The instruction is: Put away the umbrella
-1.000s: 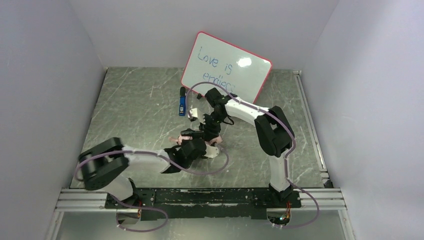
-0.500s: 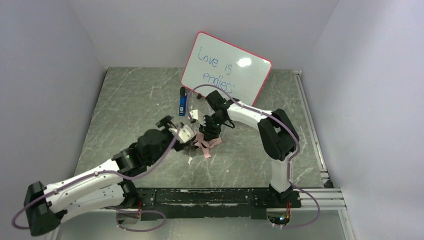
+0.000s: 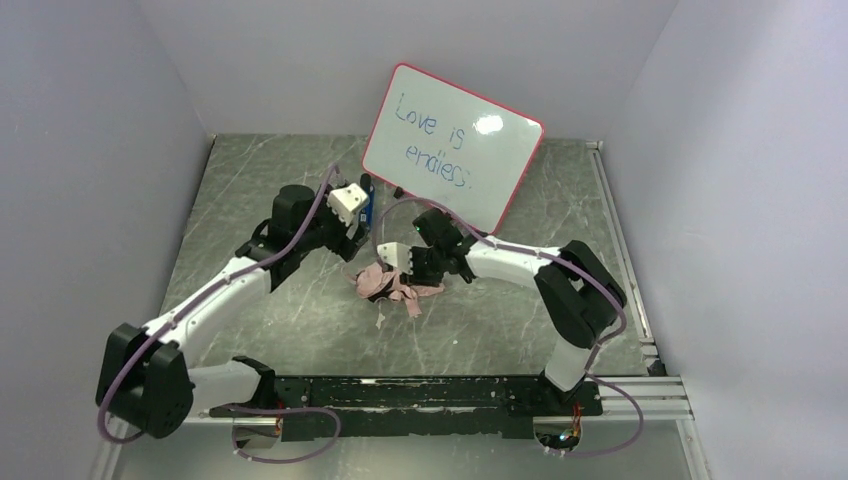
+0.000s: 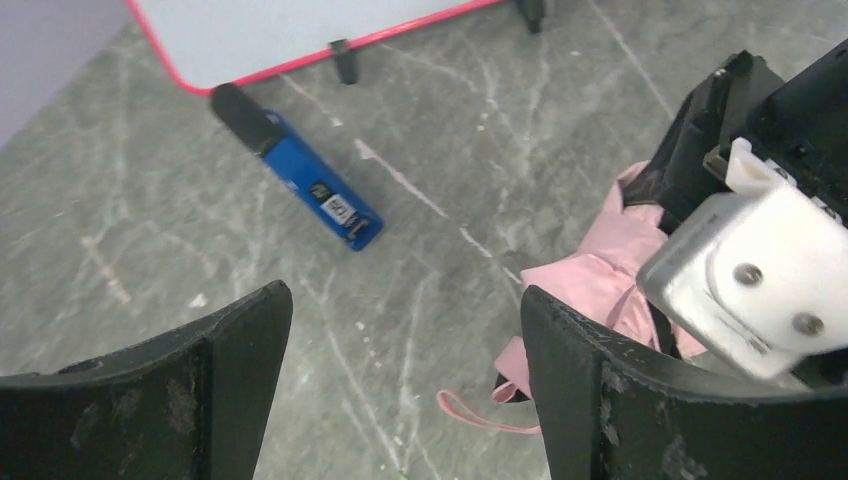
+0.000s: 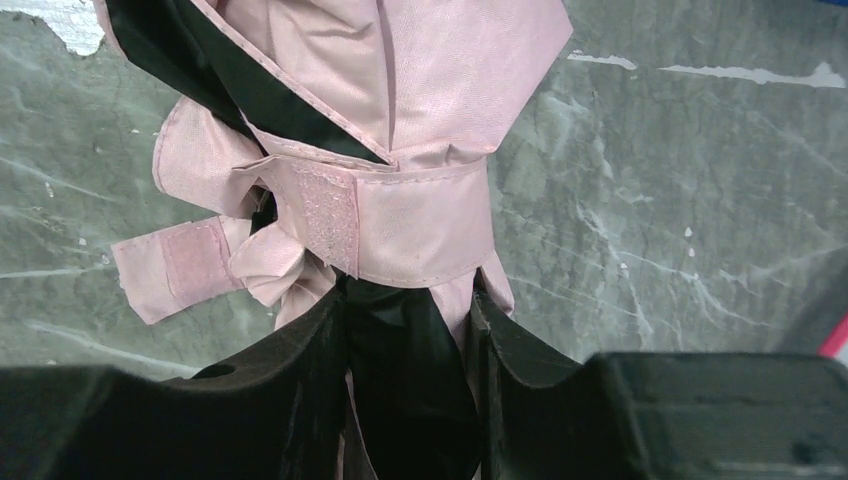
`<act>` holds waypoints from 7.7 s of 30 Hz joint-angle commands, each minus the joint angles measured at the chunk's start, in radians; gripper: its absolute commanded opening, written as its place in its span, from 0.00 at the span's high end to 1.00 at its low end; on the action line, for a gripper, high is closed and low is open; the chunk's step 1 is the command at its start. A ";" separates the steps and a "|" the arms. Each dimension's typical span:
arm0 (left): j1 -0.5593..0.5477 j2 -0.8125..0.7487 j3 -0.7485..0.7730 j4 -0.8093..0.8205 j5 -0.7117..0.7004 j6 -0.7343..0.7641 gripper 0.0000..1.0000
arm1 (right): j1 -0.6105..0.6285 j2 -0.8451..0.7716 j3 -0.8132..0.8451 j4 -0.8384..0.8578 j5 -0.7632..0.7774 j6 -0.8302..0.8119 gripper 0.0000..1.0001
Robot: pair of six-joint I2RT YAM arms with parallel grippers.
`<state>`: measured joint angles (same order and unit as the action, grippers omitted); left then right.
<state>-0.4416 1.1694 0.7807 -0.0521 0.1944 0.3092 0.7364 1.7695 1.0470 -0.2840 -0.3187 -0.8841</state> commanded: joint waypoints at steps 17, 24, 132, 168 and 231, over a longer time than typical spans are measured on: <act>-0.015 0.485 0.306 -0.409 0.700 0.343 0.12 | 0.062 -0.037 -0.239 0.156 0.240 -0.043 0.82; -0.060 0.568 0.304 -0.377 0.550 0.312 0.13 | 0.066 -0.056 -0.268 0.187 0.235 -0.039 0.82; -0.268 0.730 0.287 -0.395 -0.032 0.043 0.95 | 0.102 -1.022 -0.750 0.260 0.608 2.059 0.37; -0.322 0.774 0.297 -0.449 -0.177 -0.197 0.95 | 0.259 -0.356 -0.656 0.397 0.871 2.624 0.58; -0.348 0.803 0.296 -0.464 -0.193 -0.191 0.95 | 0.143 -0.048 -0.830 1.281 0.674 2.432 0.68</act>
<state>-0.7876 1.8591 1.1465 -0.3943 0.0914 0.1295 0.8825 1.7172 0.2268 1.0267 0.3687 1.5181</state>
